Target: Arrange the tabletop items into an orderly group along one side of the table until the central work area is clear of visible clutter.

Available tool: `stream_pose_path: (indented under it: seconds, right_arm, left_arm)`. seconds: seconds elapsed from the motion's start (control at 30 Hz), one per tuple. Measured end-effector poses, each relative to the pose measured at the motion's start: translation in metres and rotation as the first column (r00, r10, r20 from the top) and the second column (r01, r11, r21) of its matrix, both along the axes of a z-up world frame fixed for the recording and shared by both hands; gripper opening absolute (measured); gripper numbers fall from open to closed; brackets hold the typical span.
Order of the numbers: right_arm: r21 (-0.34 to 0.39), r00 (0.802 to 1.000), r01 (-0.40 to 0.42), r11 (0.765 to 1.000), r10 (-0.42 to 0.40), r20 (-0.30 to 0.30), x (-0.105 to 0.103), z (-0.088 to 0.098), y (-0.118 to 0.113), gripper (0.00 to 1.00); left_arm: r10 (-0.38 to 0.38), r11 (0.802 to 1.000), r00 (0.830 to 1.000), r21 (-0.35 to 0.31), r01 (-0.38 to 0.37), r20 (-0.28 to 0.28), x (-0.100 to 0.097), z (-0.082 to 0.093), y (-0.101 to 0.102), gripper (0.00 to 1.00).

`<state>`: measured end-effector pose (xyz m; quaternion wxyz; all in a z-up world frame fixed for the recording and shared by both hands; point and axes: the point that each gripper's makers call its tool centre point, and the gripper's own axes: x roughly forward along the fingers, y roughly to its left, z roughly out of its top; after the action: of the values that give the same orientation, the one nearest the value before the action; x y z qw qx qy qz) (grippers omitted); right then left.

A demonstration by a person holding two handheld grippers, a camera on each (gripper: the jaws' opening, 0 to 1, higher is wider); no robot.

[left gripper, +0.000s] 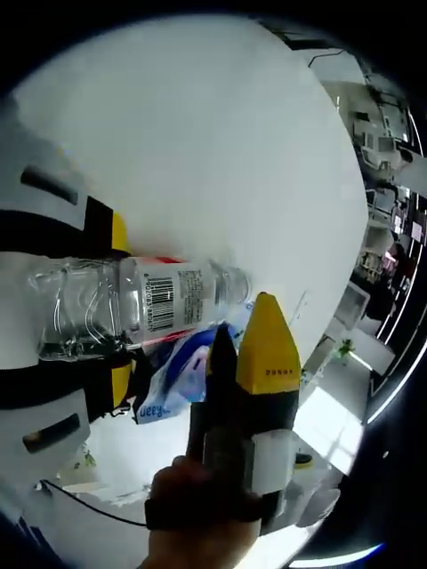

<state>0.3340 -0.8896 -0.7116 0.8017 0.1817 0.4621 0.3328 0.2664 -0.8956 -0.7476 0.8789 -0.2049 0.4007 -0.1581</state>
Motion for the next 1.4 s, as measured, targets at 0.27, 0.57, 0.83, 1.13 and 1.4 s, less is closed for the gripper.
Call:
stream_pose_path:
  seconds: [0.27, 0.57, 0.83, 1.13, 1.4]
  right_arm:
    - [-0.014, 0.999, 0.010, 1.000, -0.010, -0.038, 0.010, -0.016, 0.007, 0.45]
    - [-0.008, 0.996, 0.071, 0.997, -0.071, -0.062, 0.024, -0.028, 0.014, 0.37]
    - [-0.008, 0.989, 0.130, 0.991, -0.130, -0.071, 0.031, -0.029, 0.004, 0.21]
    - [-0.018, 0.994, 0.095, 0.995, -0.094, 0.051, 0.025, -0.004, 0.007, 0.19]
    - [0.000, 0.981, 0.092, 0.996, -0.091, 0.173, 0.011, 0.027, 0.005, 0.19]
  left_arm:
    - [-0.011, 1.000, 0.999, 0.023, 0.011, 0.031, -0.001, -0.001, 0.000, 0.42]
    - [-0.012, 1.000, 0.999, 0.004, 0.012, 0.034, 0.002, -0.002, 0.002, 0.41]
    - [-0.042, 0.999, 0.998, 0.012, 0.042, 0.054, 0.002, -0.003, 0.001, 0.41]
    - [-0.082, 0.996, 0.994, 0.028, 0.080, 0.069, -0.003, -0.001, -0.001, 0.41]
    - [-0.130, 0.991, 0.987, 0.049, 0.126, 0.095, -0.015, 0.006, -0.005, 0.40]
